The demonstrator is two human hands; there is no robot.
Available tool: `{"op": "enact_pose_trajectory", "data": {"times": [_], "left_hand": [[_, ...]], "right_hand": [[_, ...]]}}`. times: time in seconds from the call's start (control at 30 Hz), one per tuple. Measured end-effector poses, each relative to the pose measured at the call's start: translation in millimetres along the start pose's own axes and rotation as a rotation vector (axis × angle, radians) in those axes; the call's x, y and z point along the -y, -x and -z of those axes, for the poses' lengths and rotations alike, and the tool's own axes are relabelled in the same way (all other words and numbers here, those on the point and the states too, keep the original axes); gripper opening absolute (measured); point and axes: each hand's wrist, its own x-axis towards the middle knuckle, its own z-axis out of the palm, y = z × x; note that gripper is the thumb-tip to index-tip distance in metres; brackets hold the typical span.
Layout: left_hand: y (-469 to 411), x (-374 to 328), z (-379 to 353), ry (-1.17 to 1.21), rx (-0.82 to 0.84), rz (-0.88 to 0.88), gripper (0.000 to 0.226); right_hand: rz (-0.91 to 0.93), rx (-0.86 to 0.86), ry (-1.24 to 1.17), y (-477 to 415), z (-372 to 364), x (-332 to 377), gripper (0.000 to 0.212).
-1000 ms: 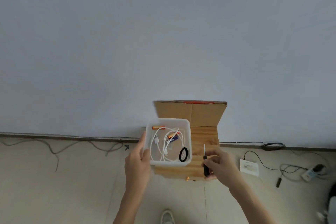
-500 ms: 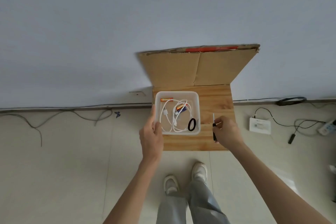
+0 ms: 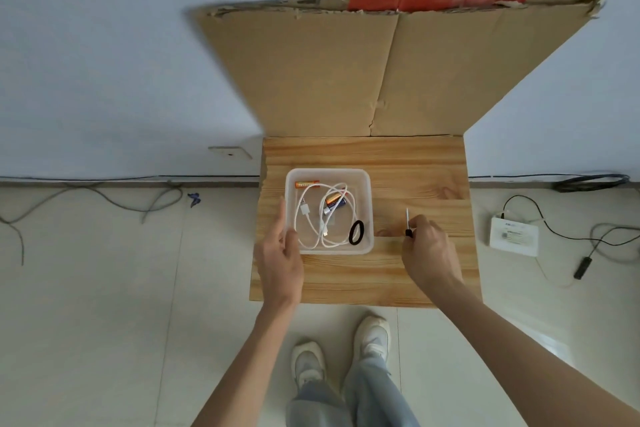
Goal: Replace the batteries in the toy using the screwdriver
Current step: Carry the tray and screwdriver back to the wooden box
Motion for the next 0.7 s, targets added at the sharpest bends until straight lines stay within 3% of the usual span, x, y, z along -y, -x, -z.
{"op": "enact_pose_trajectory", "data": {"times": [0.2,0.5,0.7], "left_hand": [[7.6,13.0,-5.5,0.018,0.026,-0.048,0.058],[9.9,15.8,2.2,-0.007,0.048,0.047,0.051],[3.2,-14.9,30.8,-0.157,0.134,0.071,0.052]], "right_hand": [[0.032,0.006,0.064,-12.2,-8.6,3.2,0.013],[0.035,-0.029,0.119,-12.0,-16.3,1.7,0.011],[-0.030,-0.024,0.145,2.9,-14.0,6.2,0.009]]}}
